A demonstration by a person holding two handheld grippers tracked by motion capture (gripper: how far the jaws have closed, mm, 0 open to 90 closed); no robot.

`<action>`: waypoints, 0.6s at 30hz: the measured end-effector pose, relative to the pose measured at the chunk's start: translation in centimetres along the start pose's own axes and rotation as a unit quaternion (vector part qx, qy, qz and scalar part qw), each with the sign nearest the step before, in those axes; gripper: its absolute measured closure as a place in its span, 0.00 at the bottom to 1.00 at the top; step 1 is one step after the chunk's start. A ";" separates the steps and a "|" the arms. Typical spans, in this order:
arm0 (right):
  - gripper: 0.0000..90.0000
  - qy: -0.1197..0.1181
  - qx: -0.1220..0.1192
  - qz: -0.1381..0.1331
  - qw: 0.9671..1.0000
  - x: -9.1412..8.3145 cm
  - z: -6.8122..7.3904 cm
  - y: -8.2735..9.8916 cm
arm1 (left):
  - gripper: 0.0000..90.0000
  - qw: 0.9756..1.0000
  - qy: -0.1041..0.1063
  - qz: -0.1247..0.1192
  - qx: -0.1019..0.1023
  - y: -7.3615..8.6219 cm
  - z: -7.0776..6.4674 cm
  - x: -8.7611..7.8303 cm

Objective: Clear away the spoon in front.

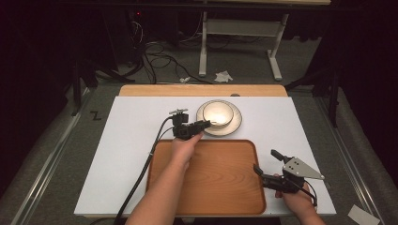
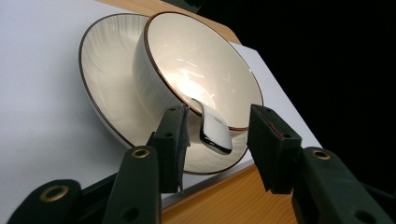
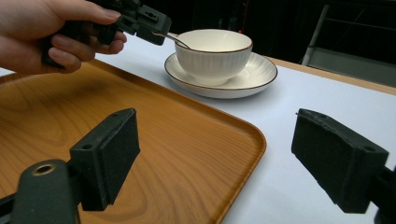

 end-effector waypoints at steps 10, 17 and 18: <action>0.18 -0.001 -0.001 0.001 1.000 0.0 0.0 0.0 | 0.81 0.999 0.017 0.004 -0.037 0.2 0.1 1.4; 0.18 -0.002 -0.002 0.000 1.000 0.0 0.0 0.0 | 0.84 0.999 0.019 0.002 -0.051 0.1 0.0 2.0; 0.18 -0.003 -0.003 -0.001 1.000 0.0 0.0 0.0 | 0.85 0.998 0.018 0.003 -0.052 0.1 0.0 2.1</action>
Point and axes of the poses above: each handheld gripper's, and its own axes: x roughly forward along the jaws, y roughly out of its underside, z roughly to its left, the point moved 9 cm from there along x, roughly forward along the jaws, and after that the axes turned 3 degrees about -z, right-handed, at the moved point
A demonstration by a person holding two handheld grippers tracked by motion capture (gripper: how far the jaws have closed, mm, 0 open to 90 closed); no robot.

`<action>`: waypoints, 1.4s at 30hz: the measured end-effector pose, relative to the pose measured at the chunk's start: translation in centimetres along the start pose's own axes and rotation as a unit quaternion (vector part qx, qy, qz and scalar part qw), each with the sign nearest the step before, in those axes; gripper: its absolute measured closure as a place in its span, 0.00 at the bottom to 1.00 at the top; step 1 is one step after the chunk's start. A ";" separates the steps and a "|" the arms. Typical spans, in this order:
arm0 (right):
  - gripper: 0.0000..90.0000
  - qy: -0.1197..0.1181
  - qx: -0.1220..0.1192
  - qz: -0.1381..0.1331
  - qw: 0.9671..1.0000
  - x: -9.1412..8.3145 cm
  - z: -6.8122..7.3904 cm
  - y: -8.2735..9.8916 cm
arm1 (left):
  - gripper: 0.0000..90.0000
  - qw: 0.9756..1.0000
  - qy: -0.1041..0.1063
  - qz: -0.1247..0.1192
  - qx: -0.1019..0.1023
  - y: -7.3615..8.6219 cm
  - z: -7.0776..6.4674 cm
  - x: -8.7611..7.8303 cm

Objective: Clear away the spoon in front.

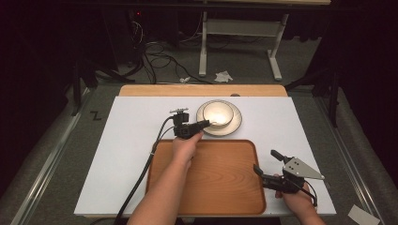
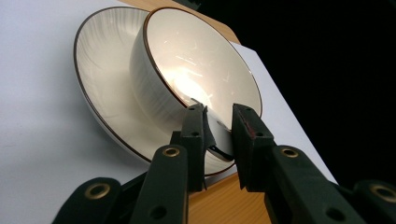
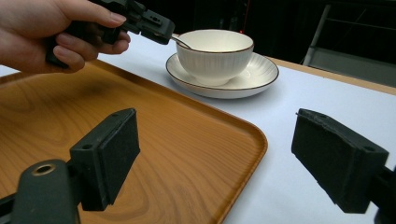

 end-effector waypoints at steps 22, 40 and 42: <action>0.18 0.000 0.002 0.001 1.000 0.0 0.0 0.0 | 0.95 1.000 0.008 0.008 -0.011 0.2 -0.4 -0.1; 0.18 -0.001 -0.003 0.000 1.000 0.0 0.1 0.0 | 0.96 1.000 0.003 0.002 0.030 0.1 -1.1 -0.2; 0.18 -0.001 -0.003 -0.001 1.000 0.0 0.1 -0.1 | 0.96 0.999 0.004 0.001 0.035 0.1 -1.2 -0.3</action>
Point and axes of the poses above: each handheld gripper's, and its own axes: x roughly forward along the jaws, y roughly out of its underside, z roughly to its left, the point moved 9 cm from there along x, roughly forward along the jaws, and after that the axes turned 3 degrees about -z, right-handed, at the moved point
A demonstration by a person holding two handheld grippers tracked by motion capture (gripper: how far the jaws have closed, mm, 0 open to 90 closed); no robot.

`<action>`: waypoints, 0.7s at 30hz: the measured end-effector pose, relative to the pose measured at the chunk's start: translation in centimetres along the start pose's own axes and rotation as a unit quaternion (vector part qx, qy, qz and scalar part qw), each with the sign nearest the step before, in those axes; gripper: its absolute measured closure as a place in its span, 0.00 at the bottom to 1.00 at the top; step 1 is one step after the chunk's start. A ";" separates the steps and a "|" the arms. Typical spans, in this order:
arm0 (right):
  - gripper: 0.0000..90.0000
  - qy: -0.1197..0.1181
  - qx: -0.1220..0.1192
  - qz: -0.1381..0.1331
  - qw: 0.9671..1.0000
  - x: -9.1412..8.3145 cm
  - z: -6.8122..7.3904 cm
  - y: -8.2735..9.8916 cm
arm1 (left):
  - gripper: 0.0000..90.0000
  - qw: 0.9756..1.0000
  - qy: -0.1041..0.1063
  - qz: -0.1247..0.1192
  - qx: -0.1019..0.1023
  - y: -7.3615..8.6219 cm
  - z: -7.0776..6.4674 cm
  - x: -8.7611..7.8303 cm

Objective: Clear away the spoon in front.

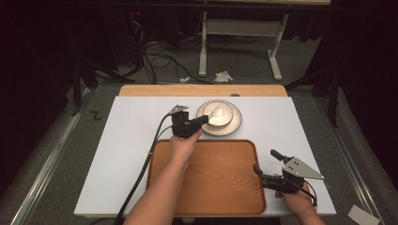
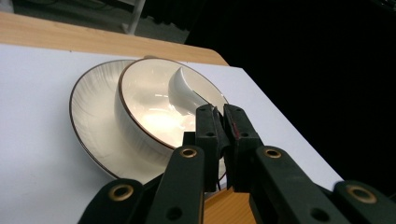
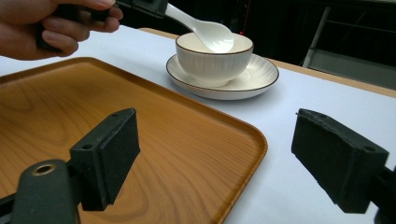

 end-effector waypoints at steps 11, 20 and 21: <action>0.18 0.000 0.000 -0.001 1.000 0.0 0.0 0.0 | 0.96 0.999 0.004 -0.035 0.029 -1.5 -0.8 -1.2; 0.18 0.001 0.000 -0.001 1.000 0.0 0.0 0.0 | 0.96 0.996 0.000 -0.047 0.072 -2.4 -1.7 -2.7; 0.18 0.001 0.000 -0.001 1.000 0.0 0.0 0.0 | 0.96 0.996 0.000 -0.047 0.072 -2.4 -1.7 -2.7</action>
Point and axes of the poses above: each handheld gripper's, and its own axes: x roughly forward along the jaws, y roughly out of its underside, z roughly to its left, the point moved 9 cm from there along x, roughly forward along the jaws, and after that the axes turned 3 degrees about -z, right-handed, at the moved point
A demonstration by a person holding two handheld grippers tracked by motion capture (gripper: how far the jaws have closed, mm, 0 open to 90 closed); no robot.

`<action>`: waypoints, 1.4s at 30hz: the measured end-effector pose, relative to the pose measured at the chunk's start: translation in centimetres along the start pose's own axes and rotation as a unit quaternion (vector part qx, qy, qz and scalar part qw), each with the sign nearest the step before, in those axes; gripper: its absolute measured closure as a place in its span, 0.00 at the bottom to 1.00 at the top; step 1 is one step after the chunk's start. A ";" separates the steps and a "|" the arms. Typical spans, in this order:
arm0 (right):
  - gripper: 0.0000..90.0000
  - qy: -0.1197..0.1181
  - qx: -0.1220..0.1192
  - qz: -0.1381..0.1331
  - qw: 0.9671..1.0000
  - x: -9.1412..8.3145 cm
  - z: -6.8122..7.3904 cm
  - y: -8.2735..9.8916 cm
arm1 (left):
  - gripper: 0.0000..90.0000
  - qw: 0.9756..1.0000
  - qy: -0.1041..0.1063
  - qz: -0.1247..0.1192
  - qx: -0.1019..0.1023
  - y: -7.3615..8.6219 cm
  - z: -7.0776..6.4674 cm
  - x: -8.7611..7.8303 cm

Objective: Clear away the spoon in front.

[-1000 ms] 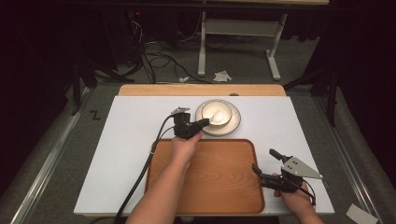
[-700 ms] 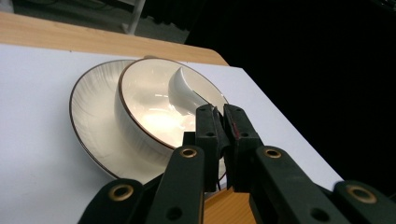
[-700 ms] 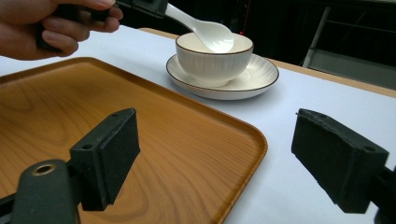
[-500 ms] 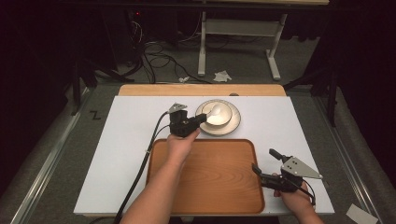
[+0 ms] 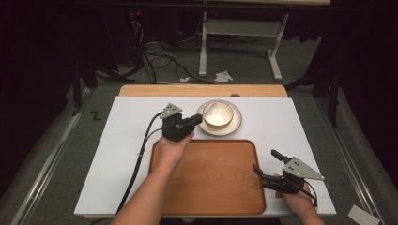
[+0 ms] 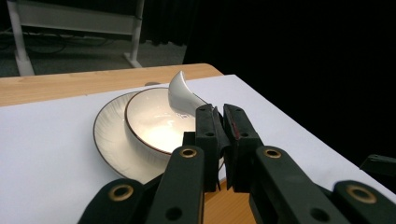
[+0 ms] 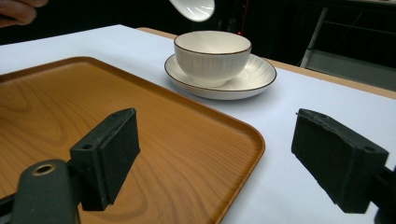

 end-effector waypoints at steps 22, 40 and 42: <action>0.18 0.005 -0.003 0.002 1.000 -0.1 -0.1 0.1 | 0.96 0.997 0.005 -0.035 0.073 -1.5 -0.9 -7.4; 0.18 0.012 0.001 0.008 1.000 0.0 -0.3 0.3 | 0.96 0.995 0.028 -0.055 0.083 1.0 -0.2 -13.5; 0.18 0.011 0.003 0.011 1.000 0.0 -0.2 0.4 | 0.96 0.994 0.030 -0.056 0.084 1.5 -0.2 -14.1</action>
Point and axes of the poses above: each handheld gripper's, and its own axes: x roughly forward along the jaws, y roughly out of its underside, z roughly to its left, the point moved 9 cm from there along x, roughly forward along the jaws, and after that the axes turned 3 degrees about -z, right-handed, at the moved point
